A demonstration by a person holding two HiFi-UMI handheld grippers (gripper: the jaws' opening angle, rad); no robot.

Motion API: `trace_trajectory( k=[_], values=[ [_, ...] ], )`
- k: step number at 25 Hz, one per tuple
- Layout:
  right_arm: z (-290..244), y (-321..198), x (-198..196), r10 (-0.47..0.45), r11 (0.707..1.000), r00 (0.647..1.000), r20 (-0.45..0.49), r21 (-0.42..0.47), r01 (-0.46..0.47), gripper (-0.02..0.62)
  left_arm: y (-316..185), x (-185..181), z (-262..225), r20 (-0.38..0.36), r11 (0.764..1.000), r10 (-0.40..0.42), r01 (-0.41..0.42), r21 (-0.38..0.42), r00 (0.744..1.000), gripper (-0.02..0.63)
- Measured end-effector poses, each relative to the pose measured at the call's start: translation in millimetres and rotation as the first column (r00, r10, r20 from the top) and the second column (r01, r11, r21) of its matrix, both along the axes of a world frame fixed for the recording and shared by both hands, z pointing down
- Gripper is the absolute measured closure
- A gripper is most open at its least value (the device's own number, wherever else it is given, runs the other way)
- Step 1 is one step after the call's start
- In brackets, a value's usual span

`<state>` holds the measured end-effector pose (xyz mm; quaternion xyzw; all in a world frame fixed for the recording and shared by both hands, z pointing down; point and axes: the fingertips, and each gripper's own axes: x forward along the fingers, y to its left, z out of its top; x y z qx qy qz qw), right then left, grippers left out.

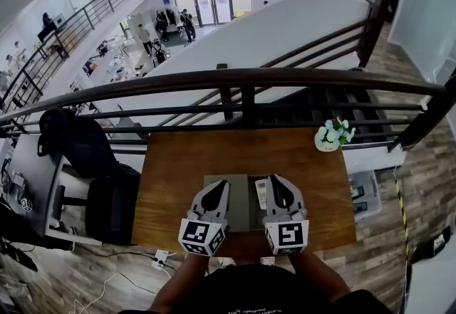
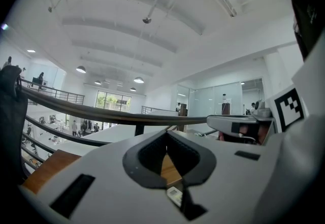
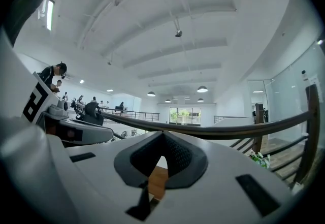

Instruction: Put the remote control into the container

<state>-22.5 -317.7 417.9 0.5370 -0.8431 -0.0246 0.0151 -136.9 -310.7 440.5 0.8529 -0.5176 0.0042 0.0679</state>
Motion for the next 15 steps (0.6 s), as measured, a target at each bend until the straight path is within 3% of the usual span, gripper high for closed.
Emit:
trace_trajectory(
  k=[8, 15],
  values=[
    [-11, 8, -1, -0.013, 0.998, 1.000, 0.015, 0.069, 0.012, 0.568, 3, 1, -6, 0.001, 1.000, 0.000, 0.000, 0.009, 1.000, 0.598],
    [-7, 10, -1, -0.023, 0.997, 1.000, 0.004, 0.070, 0.022, 0.568, 6, 3, 0, 0.003, 1.000, -0.002, 0.002, -0.002, 1.000, 0.598]
  ],
)
